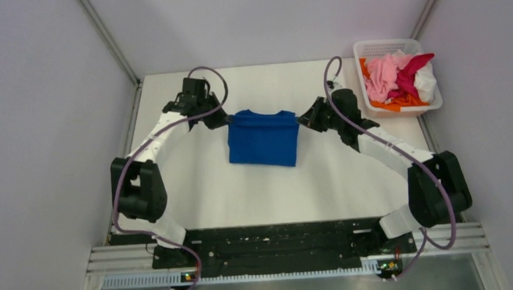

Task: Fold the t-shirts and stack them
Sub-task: Fold the long partially folded tshirt into a neat square

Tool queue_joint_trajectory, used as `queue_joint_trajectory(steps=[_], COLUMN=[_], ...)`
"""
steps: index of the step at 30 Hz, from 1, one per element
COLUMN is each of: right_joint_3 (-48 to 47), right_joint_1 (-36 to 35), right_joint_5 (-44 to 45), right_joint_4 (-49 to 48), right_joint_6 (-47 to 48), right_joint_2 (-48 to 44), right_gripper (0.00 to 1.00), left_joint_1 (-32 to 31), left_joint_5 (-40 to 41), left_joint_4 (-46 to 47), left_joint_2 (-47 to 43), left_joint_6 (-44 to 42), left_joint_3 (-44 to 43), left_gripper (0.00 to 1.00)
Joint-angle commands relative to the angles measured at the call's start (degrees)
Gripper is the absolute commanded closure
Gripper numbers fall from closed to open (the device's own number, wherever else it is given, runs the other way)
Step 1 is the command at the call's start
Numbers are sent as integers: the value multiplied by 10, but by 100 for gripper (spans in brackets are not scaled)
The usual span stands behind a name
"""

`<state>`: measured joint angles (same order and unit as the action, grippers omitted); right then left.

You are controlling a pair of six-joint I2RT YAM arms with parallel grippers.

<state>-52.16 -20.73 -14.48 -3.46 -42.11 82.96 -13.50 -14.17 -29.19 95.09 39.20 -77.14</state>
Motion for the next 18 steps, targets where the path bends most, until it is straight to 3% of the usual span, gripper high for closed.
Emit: queue_joint_trajectory(steps=[1,8,10,12,13,15,16,18], right_joint_3=[-56,-112,-135,-166,-183,-216,-227,-238], right_joint_1=[30,52,60,67,70,73,74,74], right_joint_5=[-8,9,12,4,-6,-22,-22,-23], right_joint_4=[-44,-78,-87,-87,-83,-70,-64,-54], right_joint_6=[13,16,26,29,34,46,51,62], right_joint_2=[73,199,233,271,289,309,310,300], right_gripper=[100,100,100,98,89,59,48,27], left_joint_1=[30,35,36,39,41,44,44,44], left_joint_5=[-5,-30,-24,-26,-34,-47,-46,-46], left_joint_4=[9,-4,-6,-4,-4,-9,-7,4], left_joint_2=[76,217,243,264,274,281,277,259], left_joint_6=[-28,-32,-31,-29,-29,-28,-27,-25], left_joint_3=[-64,-183,-214,-235,-247,-266,-269,-264], left_gripper=[100,99,89,69,59,38,31,27])
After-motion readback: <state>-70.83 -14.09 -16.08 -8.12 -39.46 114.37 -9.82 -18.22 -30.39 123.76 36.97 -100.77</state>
